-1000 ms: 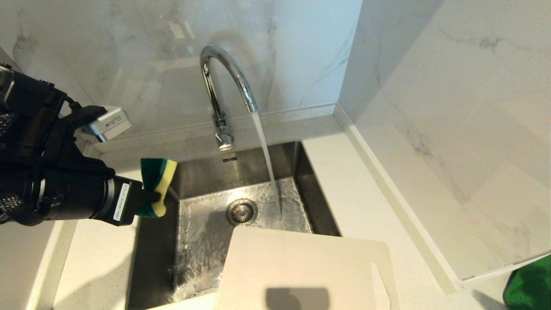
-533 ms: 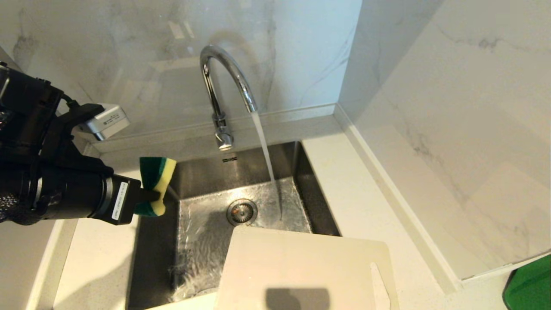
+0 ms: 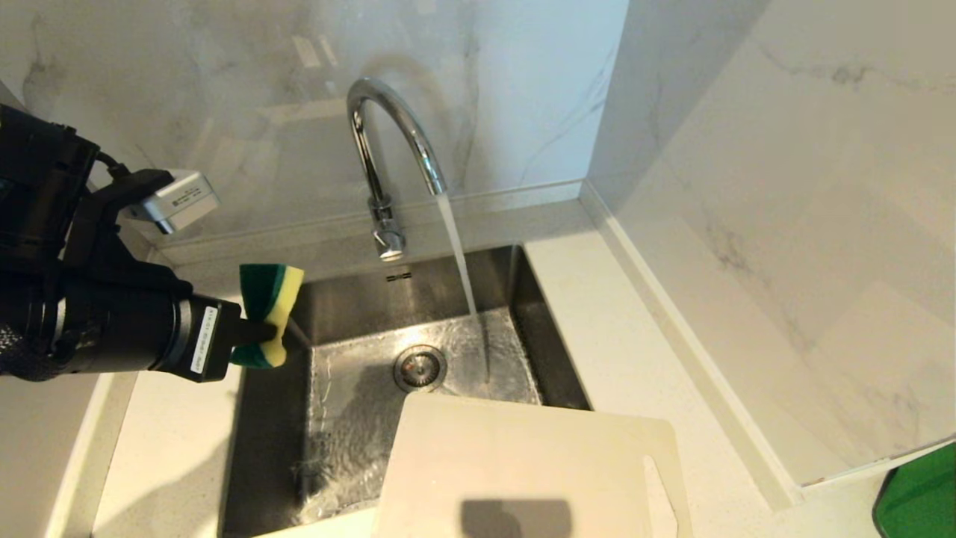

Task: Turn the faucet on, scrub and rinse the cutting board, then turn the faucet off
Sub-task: Put down the cleaning cloth

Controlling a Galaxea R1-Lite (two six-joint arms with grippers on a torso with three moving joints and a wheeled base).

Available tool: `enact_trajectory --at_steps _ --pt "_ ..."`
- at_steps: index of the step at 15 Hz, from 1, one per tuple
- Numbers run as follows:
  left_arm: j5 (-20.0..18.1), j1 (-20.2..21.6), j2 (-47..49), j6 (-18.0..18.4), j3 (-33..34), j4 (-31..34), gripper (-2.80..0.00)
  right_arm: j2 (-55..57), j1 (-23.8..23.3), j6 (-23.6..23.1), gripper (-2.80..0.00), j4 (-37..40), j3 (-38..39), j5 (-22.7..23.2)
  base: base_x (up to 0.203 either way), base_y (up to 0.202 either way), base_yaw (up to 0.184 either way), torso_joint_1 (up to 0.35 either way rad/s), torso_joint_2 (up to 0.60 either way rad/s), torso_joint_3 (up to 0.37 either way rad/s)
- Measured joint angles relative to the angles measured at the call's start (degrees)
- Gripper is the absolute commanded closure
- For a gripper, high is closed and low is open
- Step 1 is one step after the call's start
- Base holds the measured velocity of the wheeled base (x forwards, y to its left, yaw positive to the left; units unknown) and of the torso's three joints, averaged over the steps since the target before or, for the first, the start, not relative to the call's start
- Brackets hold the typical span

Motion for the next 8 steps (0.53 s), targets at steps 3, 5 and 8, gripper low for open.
enact_trajectory --at_steps 3,5,8 --pt "0.0 0.0 0.0 -0.1 0.0 0.0 0.00 -7.6 -2.8 -6.0 0.00 0.1 8.5 0.2 0.000 0.000 0.000 0.000 0.00 0.000" --pt "0.1 0.0 -0.1 0.0 -0.1 0.0 0.00 -13.4 -3.5 -11.5 0.00 0.1 15.7 0.3 0.000 0.000 0.000 0.000 0.00 0.000" --pt "0.0 0.1 -0.5 -0.2 1.3 0.0 0.00 -21.7 -4.1 -15.8 0.00 0.1 23.7 0.2 0.000 0.000 0.000 0.000 0.00 0.000"
